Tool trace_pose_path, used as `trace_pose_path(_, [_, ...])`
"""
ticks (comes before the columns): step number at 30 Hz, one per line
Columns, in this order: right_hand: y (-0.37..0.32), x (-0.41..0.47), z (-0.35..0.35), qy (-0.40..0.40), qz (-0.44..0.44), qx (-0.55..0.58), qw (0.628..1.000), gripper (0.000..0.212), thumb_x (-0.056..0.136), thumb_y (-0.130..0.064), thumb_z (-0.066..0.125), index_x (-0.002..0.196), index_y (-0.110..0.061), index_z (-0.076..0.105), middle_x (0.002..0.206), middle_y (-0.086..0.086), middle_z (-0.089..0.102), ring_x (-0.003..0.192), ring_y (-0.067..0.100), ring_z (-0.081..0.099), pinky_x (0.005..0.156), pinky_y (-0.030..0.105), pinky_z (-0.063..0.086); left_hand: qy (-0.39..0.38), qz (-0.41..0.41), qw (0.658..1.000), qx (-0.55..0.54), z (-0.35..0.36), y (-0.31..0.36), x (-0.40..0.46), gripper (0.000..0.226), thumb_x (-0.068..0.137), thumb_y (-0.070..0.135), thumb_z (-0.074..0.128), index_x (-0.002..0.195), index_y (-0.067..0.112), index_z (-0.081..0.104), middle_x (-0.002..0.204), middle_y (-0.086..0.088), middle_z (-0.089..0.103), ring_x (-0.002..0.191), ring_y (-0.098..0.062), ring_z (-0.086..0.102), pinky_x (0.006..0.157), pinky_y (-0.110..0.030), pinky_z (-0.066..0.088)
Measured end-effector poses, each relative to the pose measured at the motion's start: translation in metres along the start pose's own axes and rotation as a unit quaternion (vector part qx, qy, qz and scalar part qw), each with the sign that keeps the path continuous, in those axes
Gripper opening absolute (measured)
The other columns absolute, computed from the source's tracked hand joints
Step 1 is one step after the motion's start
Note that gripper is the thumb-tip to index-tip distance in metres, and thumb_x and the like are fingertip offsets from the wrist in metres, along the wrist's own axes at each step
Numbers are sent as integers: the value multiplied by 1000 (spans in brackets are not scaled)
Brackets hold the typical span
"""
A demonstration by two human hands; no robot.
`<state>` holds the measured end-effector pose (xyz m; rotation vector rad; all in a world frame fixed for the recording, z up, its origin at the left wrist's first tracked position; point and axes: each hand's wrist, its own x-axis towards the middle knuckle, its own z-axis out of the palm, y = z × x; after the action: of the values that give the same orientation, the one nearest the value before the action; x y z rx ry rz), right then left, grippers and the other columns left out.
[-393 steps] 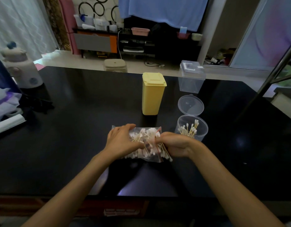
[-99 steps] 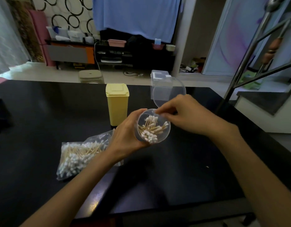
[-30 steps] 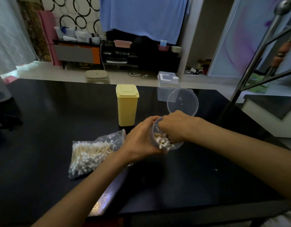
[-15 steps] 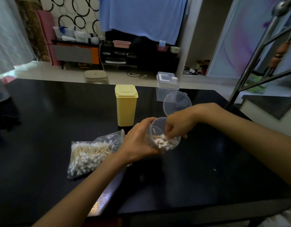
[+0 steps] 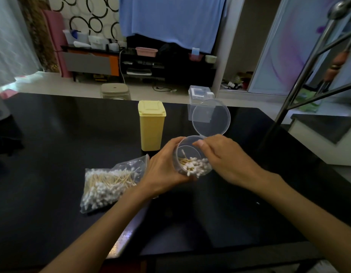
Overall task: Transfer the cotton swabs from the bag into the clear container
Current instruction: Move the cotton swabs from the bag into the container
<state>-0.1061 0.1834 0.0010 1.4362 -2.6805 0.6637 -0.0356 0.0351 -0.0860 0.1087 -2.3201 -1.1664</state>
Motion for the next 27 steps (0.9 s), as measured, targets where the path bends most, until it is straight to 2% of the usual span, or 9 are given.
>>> trace_pose_path(4, [-8, 0, 5, -84, 14, 17, 996, 37, 102, -32, 27, 125, -22, 54, 116, 0, 60, 98, 14, 58, 90, 34, 49, -9, 6, 1000, -4, 4, 2, 3, 92, 55, 48, 81, 134, 30, 37, 128, 13, 54, 115, -6, 55, 92, -39, 51])
trace_pose_path(6, [-6, 8, 5, -87, 22, 20, 996, 33, 100, -27, 35, 125, -22, 55, 114, 0, 62, 95, 14, 61, 86, 34, 52, -18, 11, 1000, 2, 5, 2, 4, 93, 56, 49, 82, 135, 32, 36, 128, 15, 54, 115, -5, 55, 92, -39, 51])
trace_pose_path(10, [-3, 25, 9, -69, 44, -13, 997, 23, 93, -28, 53, 105, -17, 70, 91, 2, 69, 80, 13, 64, 74, 29, 54, -22, 19, 1000, 5, 9, 8, 3, 89, 56, 44, 84, 131, 42, 35, 125, 19, 54, 114, 1, 54, 94, -35, 49])
trace_pose_path(13, [-5, 29, 11, -65, 48, -38, 996, 20, 89, -28, 60, 96, -15, 72, 84, 2, 69, 76, 12, 63, 70, 26, 51, -20, 23, 999, 8, 9, 15, 2, 89, 56, 42, 85, 131, 40, 37, 123, 20, 55, 111, 4, 53, 94, -28, 48])
trace_pose_path(16, [-5, 26, 4, -41, 33, -21, 998, 16, 87, -25, 63, 99, -22, 73, 91, 0, 72, 83, 12, 64, 77, 30, 54, -18, 29, 999, 3, 7, 16, 3, 87, 57, 39, 86, 129, 42, 38, 121, 23, 55, 110, 7, 53, 92, -23, 48])
trace_pose_path(19, [-3, 19, -5, -12, 20, 18, 1000, 17, 85, -23, 66, 100, -27, 73, 95, -3, 73, 87, 8, 64, 82, 33, 55, -20, 31, 999, -22, 5, 14, 4, 86, 57, 40, 84, 130, 37, 39, 123, 20, 55, 112, 2, 54, 93, -30, 50])
trace_pose_path(22, [-2, 14, -12, 19, 1, 56, 998, 17, 84, -23, 66, 100, -26, 73, 95, -4, 73, 85, 3, 64, 82, 26, 54, -27, 28, 998, -41, 6, 10, 3, 90, 56, 45, 81, 133, 31, 39, 127, 15, 54, 116, -4, 54, 94, -38, 50])
trace_pose_path(27, [3, -5, -17, 113, -45, 139, 983, 24, 81, -25, 67, 104, -19, 71, 95, -7, 70, 84, 1, 66, 78, 13, 53, -30, 27, 998, -49, 6, 7, 2, 90, 57, 45, 82, 134, 31, 38, 127, 14, 53, 117, -5, 54, 95, -40, 50])
